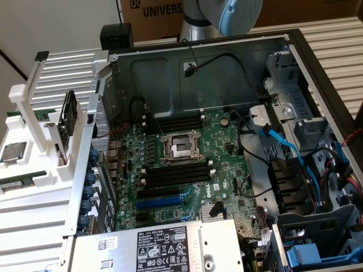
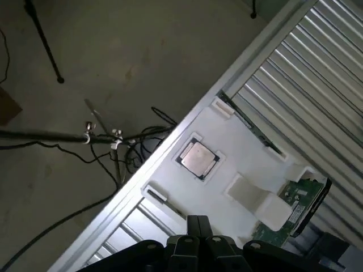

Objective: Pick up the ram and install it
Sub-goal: 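Pick up the ram and move it above insertion slot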

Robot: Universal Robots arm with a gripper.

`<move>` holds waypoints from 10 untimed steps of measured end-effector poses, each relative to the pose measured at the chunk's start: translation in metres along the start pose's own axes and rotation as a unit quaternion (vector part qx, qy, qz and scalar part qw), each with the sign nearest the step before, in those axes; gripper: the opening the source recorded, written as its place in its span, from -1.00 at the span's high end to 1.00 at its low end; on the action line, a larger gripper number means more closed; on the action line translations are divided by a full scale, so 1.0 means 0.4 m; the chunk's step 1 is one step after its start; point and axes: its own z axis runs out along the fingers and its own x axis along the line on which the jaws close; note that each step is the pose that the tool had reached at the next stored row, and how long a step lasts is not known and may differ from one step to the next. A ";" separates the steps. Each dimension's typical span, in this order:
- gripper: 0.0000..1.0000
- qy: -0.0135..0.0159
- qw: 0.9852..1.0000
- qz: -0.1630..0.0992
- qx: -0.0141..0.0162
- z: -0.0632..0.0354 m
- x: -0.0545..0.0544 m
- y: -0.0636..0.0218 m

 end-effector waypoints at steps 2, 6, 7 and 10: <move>0.80 0.001 1.000 -0.018 -0.001 0.000 0.000 0.000; 0.80 0.002 0.998 -0.055 -0.003 0.000 0.000 0.000; 0.80 0.003 0.998 -0.064 -0.003 0.000 0.000 0.000; 0.80 0.004 0.996 -0.091 -0.005 0.000 0.000 0.000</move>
